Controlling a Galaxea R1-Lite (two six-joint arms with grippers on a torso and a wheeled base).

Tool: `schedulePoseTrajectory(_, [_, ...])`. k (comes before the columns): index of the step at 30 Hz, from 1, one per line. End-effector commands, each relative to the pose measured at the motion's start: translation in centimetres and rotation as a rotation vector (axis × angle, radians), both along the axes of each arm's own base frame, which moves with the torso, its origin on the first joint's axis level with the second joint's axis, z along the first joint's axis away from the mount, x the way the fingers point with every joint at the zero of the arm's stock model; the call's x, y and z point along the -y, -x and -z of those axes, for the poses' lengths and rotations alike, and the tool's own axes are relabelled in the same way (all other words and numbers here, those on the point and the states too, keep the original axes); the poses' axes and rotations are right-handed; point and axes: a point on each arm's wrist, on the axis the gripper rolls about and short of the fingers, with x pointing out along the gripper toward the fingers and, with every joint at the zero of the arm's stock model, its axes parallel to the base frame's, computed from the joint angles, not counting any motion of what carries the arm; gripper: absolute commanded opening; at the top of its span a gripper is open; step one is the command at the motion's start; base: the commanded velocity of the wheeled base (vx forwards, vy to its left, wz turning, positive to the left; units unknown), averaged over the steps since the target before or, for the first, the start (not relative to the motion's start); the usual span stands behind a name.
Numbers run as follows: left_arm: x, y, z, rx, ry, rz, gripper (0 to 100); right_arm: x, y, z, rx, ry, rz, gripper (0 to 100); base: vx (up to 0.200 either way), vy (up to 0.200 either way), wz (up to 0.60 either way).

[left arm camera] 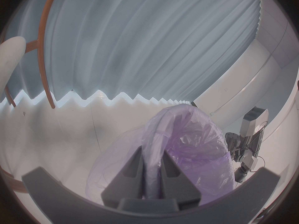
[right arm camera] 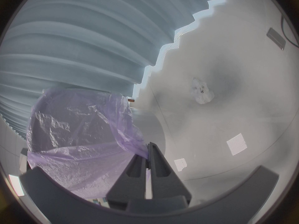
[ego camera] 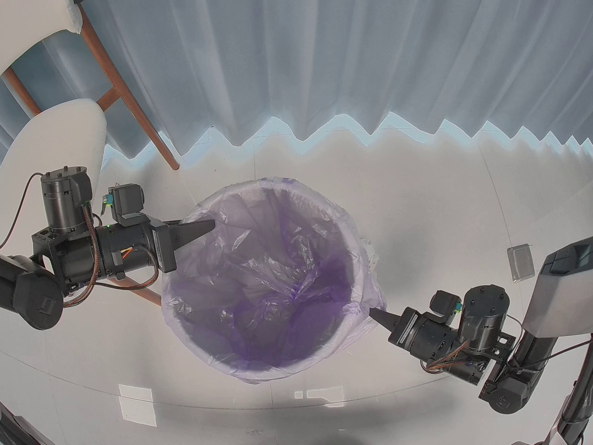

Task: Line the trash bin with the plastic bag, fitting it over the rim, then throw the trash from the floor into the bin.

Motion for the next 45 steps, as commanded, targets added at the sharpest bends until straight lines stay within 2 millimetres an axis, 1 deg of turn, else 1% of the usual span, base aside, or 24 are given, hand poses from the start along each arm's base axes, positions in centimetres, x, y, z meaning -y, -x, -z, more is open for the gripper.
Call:
schedulePoseTrajectory(1, [0.1,0.1,-0.1,0.006,0.002,0.002,0,-0.6,0.1,2.3,-0.076,-0.009,-0.010,0,0.000,0.000,0.00])
schedulePoseTrajectory(7, [0.1,0.1,-0.2,0.008,0.002,0.000,0,-1.3,0.2,3.0,-0.107,-0.019,-0.026,0,0.000,0.000,0.00])
schedulePoseTrajectory(9, [0.1,0.1,-0.1,0.006,0.001,0.000,0,-1.8,0.0,3.5,-0.108,-0.012,-0.036,0,0.000,0.000,0.00])
schedulePoseTrajectory(16, [0.1,0.1,-0.1,0.008,0.000,0.002,0,-2.0,-0.5,3.1,-0.085,-0.024,-0.034,0,0.000,0.000,0.00])
schedulePoseTrajectory(17, [0.1,0.1,-0.1,0.008,0.000,0.002,0,-2.0,-0.3,3.1,-0.089,-0.024,-0.035,100,0.000,0.000,0.00])
schedulePoseTrajectory(20, [0.1,0.0,-0.2,0.011,0.001,0.003,0,-1.8,0.0,3.0,-0.092,-0.021,-0.032,100,0.000,0.000,0.00])
schedulePoseTrajectory(21, [0.1,0.0,-0.4,0.018,0.003,0.002,0,-0.8,1.5,2.3,-0.109,-0.005,-0.009,100,0.000,0.000,0.00])
schedulePoseTrajectory(23, [0.0,0.0,-0.4,0.019,0.003,0.005,0,0.2,3.2,1.0,-0.106,-0.012,-0.017,100,0.000,0.000,0.00])
schedulePoseTrajectory(25, [0.1,0.0,-0.4,0.017,0.004,0.013,0,0.9,4.4,-0.1,-0.097,-0.025,-0.042,100,0.000,0.000,0.00])
schedulePoseTrajectory(27, [0.1,0.3,-0.6,0.024,0.012,0.058,0,1.9,6.2,-1.3,-0.082,-0.035,-0.075,100,0.000,0.000,0.00])
schedulePoseTrajectory(29, [0.1,0.5,-0.8,0.029,0.018,0.087,0,2.6,7.3,-2.4,-0.049,-0.047,-0.091,100,0.000,0.000,0.00])
schedulePoseTrajectory(30, [0.1,0.5,-0.8,0.028,0.020,0.096,0,2.7,7.6,-2.9,-0.026,-0.056,-0.097,100,0.000,0.000,0.00])
schedulePoseTrajectory(31, [0.1,0.5,-0.8,0.027,0.019,0.096,0,2.7,7.6,-3.0,-0.022,-0.056,-0.098,100,0.000,0.000,0.00])
schedulePoseTrajectory(32, [0.1,0.5,-0.8,0.026,0.019,0.101,0,3.1,7.9,-4.0,0.023,-0.078,-0.095,100,0.000,0.000,0.00])
schedulePoseTrajectory(33, [0.1,0.5,-0.8,0.026,0.019,0.102,0,3.4,8.1,-4.6,0.047,-0.090,-0.094,100,0.000,0.000,0.00])
schedulePoseTrajectory(36, [0.2,0.4,-0.6,0.024,0.016,0.104,0,4.0,8.4,-5.6,0.118,-0.080,-0.133,100,0.000,0.000,0.00])
schedulePoseTrajectory(37, [0.2,0.4,-0.6,0.025,0.014,0.106,0,4.0,8.4,-5.7,0.127,-0.076,-0.139,100,0.000,0.000,0.00])
schedulePoseTrajectory(38, [0.2,0.4,-0.5,0.030,0.007,0.111,0,4.3,8.2,-6.1,0.171,-0.051,-0.161,100,0.000,0.000,0.00])
schedulePoseTrajectory(39, [0.2,0.4,-0.5,0.030,0.007,0.111,0,4.3,8.2,-6.1,0.171,-0.051,-0.161,100,0.000,0.000,0.00])
schedulePoseTrajectory(40, [0.2,0.5,-0.4,0.040,-0.005,0.137,0,4.4,6.9,-7.0,0.236,-0.041,-0.151,100,0.000,0.000,0.00])
schedulePoseTrajectory(42, [0.3,0.5,-0.3,0.053,-0.023,0.153,0,4.4,4.9,-8.3,0.274,-0.048,-0.115,100,0.000,0.000,0.00])
schedulePoseTrajectory(43, [0.3,0.5,-0.3,0.053,-0.024,0.155,0,4.4,4.7,-8.4,0.275,-0.048,-0.111,100,0.000,0.000,0.00])
schedulePoseTrajectory(44, [0.9,0.5,-0.1,0.057,-0.034,0.177,0,4.8,2.3,-10.1,0.270,-0.040,-0.070,100,0.000,0.000,0.00])
schedulePoseTrajectory(45, [1.2,0.6,0.0,0.056,-0.034,0.188,0,5.0,1.3,-11.3,0.265,-0.039,-0.062,100,0.000,0.000,0.00])
